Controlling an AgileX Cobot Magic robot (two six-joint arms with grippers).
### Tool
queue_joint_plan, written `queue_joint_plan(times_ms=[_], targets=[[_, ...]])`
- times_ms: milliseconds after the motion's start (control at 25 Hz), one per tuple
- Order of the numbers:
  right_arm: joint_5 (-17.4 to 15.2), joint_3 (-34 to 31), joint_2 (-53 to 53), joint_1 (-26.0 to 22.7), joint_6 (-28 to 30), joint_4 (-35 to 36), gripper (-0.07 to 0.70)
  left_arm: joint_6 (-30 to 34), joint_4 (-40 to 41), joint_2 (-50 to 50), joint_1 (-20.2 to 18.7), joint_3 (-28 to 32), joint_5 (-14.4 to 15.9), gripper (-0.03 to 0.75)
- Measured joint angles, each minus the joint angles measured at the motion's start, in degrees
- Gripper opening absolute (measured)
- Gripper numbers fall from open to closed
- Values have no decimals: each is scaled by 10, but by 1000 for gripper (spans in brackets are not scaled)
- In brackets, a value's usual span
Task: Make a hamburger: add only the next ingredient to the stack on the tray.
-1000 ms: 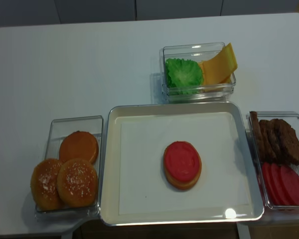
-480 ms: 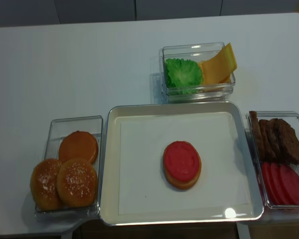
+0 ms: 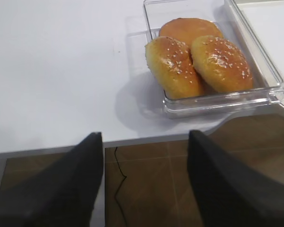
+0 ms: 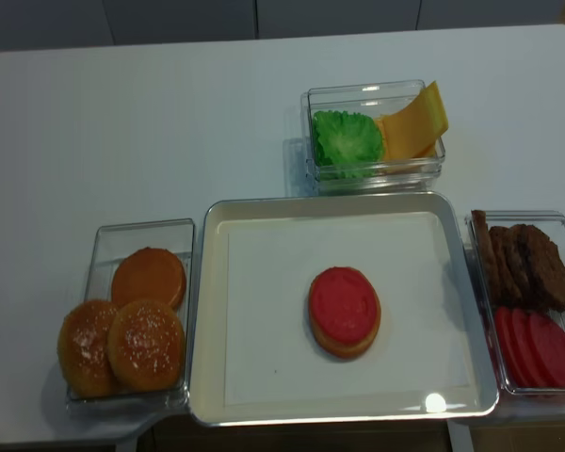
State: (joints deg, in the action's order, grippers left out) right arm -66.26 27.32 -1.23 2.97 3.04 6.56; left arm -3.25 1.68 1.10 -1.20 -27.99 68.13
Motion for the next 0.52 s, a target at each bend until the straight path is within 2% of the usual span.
queue_joint_plan(times_ms=[520], targets=[[0,0,0,0,0,0,352,0,0,0,0,0,0,422]])
